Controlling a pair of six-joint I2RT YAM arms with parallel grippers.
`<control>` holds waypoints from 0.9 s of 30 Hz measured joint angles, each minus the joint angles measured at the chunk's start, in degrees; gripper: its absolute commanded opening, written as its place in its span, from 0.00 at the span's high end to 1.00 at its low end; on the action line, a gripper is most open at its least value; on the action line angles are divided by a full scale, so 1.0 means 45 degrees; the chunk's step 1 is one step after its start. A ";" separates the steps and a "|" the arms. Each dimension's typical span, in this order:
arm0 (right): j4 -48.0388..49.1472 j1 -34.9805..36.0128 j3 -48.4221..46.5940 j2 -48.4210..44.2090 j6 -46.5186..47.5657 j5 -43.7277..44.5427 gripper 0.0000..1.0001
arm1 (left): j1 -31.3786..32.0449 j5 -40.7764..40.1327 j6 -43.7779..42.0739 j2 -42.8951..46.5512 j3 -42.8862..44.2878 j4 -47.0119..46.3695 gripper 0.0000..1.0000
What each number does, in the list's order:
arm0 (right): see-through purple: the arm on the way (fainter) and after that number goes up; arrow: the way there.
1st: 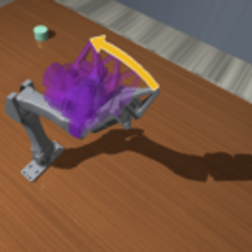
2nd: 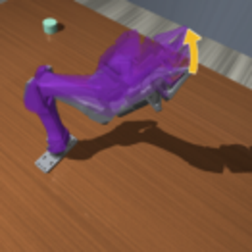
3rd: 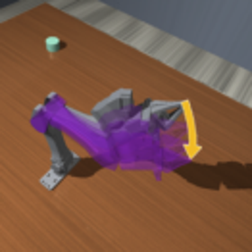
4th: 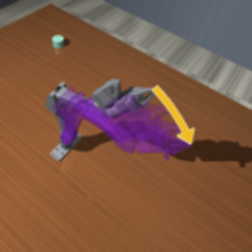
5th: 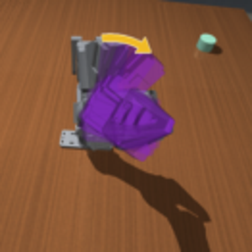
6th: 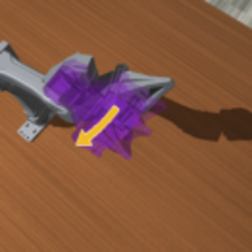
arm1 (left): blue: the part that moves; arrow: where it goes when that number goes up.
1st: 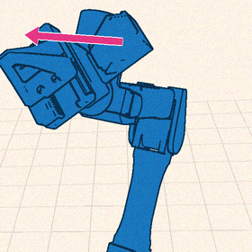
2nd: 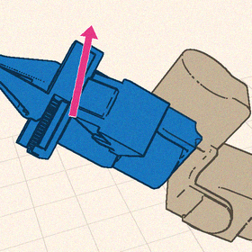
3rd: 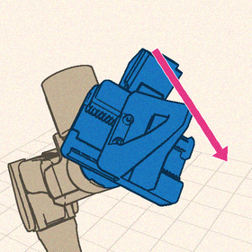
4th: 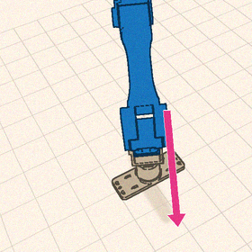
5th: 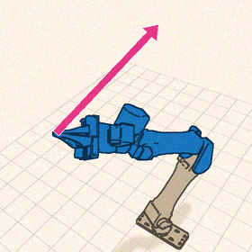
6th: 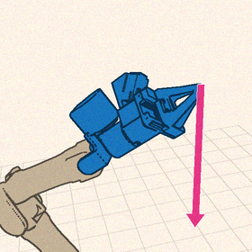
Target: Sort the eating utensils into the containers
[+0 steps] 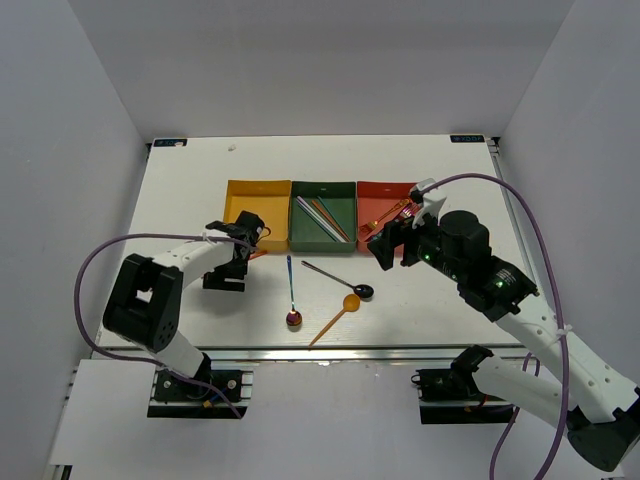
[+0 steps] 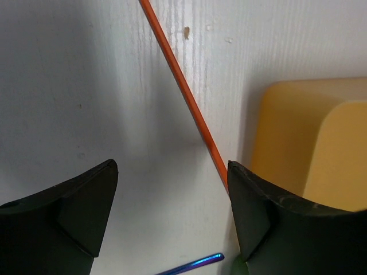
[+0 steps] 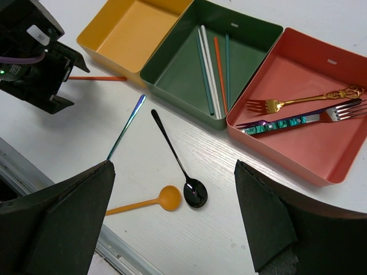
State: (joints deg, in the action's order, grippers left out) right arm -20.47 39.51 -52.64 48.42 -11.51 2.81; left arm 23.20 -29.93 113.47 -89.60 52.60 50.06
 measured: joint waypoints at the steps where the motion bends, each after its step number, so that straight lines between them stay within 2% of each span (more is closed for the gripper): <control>1: 0.0000 0.0000 0.0000 -0.0010 0.0010 0.0000 0.11 | -0.0117 0.0112 -0.0005 -0.0185 0.0000 -0.0053 0.15; 11: 0.0000 0.0000 0.0010 -0.0102 0.0029 -0.0010 0.11 | -0.0515 0.0481 0.0000 -0.0908 0.0335 0.0010 0.18; 15: 0.0005 0.0000 0.0010 -0.0131 0.0029 -0.0029 0.11 | -0.0801 0.0622 0.0000 -0.1185 0.0607 0.0146 0.28; 20: 0.0010 0.0000 0.0019 -0.0131 0.0029 -0.0102 0.11 | -0.0996 0.0612 -0.0209 -0.1496 0.0991 0.0432 0.28; 24: 0.0092 0.0000 0.0165 -0.0131 0.0039 -0.0102 0.11 | -0.1025 0.0423 -0.2137 -0.0923 0.0767 0.0374 0.23; 27: 0.0102 0.0000 0.0223 -0.0131 0.0039 -0.0102 0.11 | -0.1025 0.0272 -0.4974 0.0160 0.0607 -0.0189 0.17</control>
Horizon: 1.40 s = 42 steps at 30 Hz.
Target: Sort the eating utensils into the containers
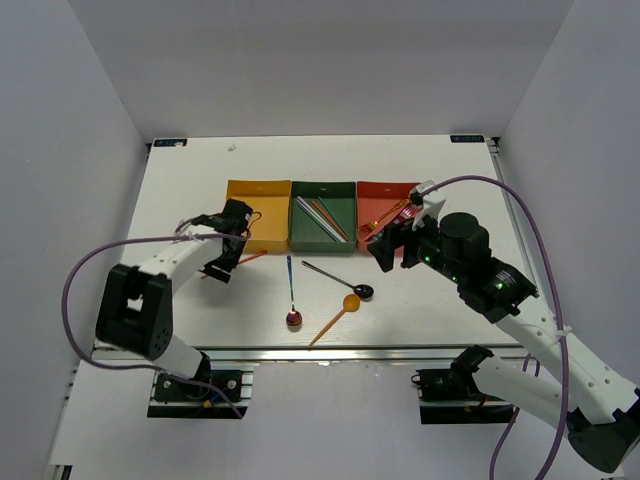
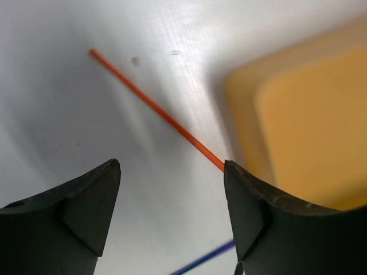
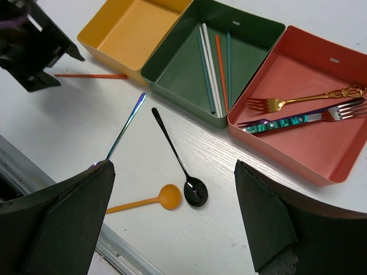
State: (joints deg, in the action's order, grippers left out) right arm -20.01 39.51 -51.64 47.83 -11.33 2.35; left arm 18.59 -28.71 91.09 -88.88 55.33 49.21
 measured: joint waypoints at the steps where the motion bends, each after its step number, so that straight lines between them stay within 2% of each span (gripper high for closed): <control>1: 0.0005 0.0000 0.0000 -0.0010 0.0000 0.0000 0.11 | 0.0000 -0.0039 -0.0976 0.0423 0.0000 -0.0253 0.14; 3: 0.0005 0.0000 0.0000 -0.0053 0.0005 -0.0024 0.11 | -0.0010 0.0121 -0.3915 0.1399 0.0000 -0.1132 0.11; 4: 0.0010 0.0000 0.0000 -0.0078 0.0005 -0.0049 0.11 | -0.0015 0.0355 -0.5100 0.1724 0.0005 -0.1613 0.02; 6: 0.0010 0.0000 0.0000 -0.0117 0.0005 -0.0097 0.11 | -0.0034 0.1404 -0.8291 0.2152 0.0092 -0.2467 0.02; 9: 0.0019 0.0000 0.0000 -0.0136 0.0015 -0.0199 0.11 | -0.0019 0.3143 -1.2177 0.1651 0.0622 -0.2885 0.02; 13: 0.0053 0.0000 0.0000 -0.0151 0.0092 -0.0291 0.11 | 0.0078 0.5056 -1.5829 0.0219 0.0869 -0.3060 0.02; 17: 0.0049 0.0000 0.0000 -0.0374 0.0257 -0.0534 0.11 | 0.0466 0.6149 -1.8826 0.0787 -0.0053 -0.3769 0.02; 22: 0.0097 0.0000 0.0000 -0.0685 0.0325 -0.0738 0.11 | 0.1044 0.6052 -2.1449 0.2589 -0.0840 -0.5008 0.02; 25: 0.0107 0.0000 0.0005 -0.0690 0.0335 -0.0879 0.11 | 0.1088 0.5542 -2.2819 0.2871 -0.1093 -0.5731 0.02; 31: 0.0117 0.0000 0.0010 -0.0607 0.0384 -0.1001 0.11 | 0.1069 0.5187 -2.4591 0.1243 -0.1311 -0.6198 0.06; 35: 0.0126 0.0000 0.0034 -0.0607 0.0413 -0.1093 0.11 | 0.1069 0.5255 -2.5009 0.0238 -0.1307 -0.6096 0.06; 42: 0.0194 0.0000 0.0194 -0.0602 0.0476 -0.1268 0.11 | 0.1069 0.5707 -2.5325 -0.0325 -0.1282 -0.6207 0.09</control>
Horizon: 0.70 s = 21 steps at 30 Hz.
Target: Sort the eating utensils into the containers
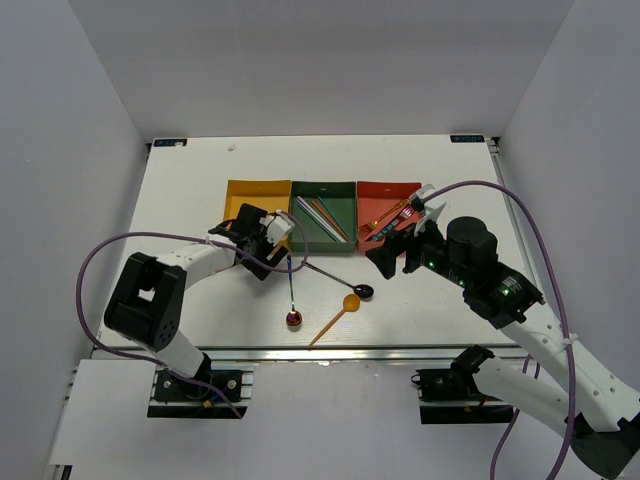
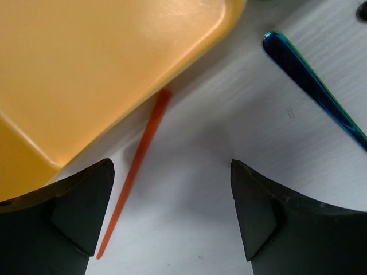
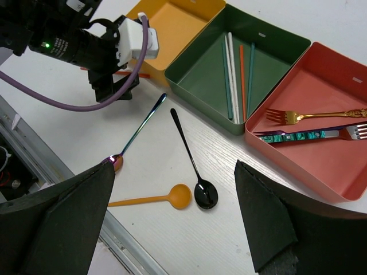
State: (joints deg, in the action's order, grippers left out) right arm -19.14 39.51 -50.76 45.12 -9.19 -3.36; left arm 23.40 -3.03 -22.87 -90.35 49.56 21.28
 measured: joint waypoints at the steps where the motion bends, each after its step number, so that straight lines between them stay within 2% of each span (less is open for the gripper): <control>1: 0.0010 0.0000 0.0000 0.0005 0.0005 -0.0019 0.11 | 0.0000 0.0097 -0.0019 -0.0131 0.0000 -0.0015 0.09; 15: 0.0039 0.0000 0.0000 0.0117 0.0083 -0.0228 0.11 | -0.0772 0.2497 -0.0180 -0.0811 0.0437 0.0126 0.12; 21: 0.0039 0.0000 0.0000 0.0117 0.0087 -0.0350 0.11 | -0.0986 0.2667 -0.0189 -0.0821 0.0447 0.0155 0.11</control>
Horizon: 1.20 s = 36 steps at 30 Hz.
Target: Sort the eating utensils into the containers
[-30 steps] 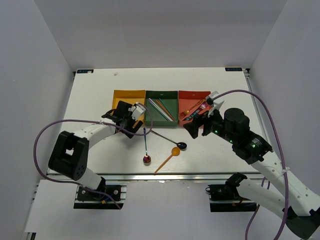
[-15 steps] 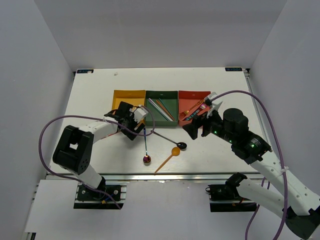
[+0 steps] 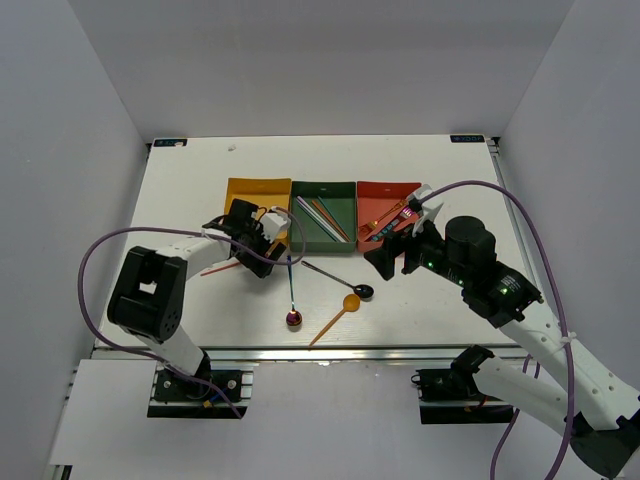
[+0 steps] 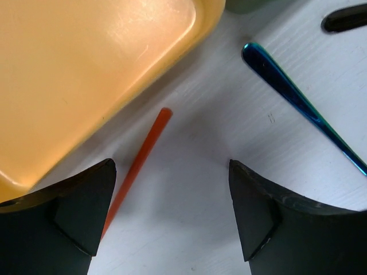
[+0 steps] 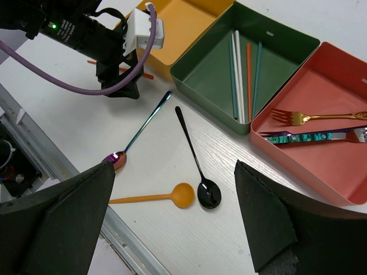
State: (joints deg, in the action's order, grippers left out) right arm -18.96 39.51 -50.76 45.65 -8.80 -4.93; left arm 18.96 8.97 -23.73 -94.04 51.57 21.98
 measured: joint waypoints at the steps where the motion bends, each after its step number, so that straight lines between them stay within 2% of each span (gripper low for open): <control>1: 0.0000 0.0000 0.0000 0.0000 0.0000 -0.0019 0.11 | -0.0005 -0.0015 -0.0005 0.0083 -0.0073 -0.0024 0.11; 8: 0.0000 0.0000 0.0000 -0.0078 0.0000 -0.0204 0.11 | -0.0010 -0.0112 -0.0053 0.0627 -0.0189 0.0024 0.11; 28: 0.0005 0.0000 0.0005 -0.0646 -0.0005 -0.0335 0.11 | 0.0068 0.0549 0.0185 -0.0010 -0.0204 -0.0335 0.14; 34: 0.0005 0.0000 0.0005 -0.0651 -0.0005 -0.0335 0.11 | 0.0622 0.0243 0.0675 0.0656 -0.0874 -0.0253 0.30; 36: 0.0000 0.0000 0.0000 -0.0651 -0.0010 -0.0335 0.11 | 0.0831 0.0155 0.0894 0.0835 -0.1073 -0.0253 0.42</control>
State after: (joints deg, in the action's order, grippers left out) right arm -18.96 39.51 -50.76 42.72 -8.84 -6.44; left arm 22.70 9.67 -19.70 -90.28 46.74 20.84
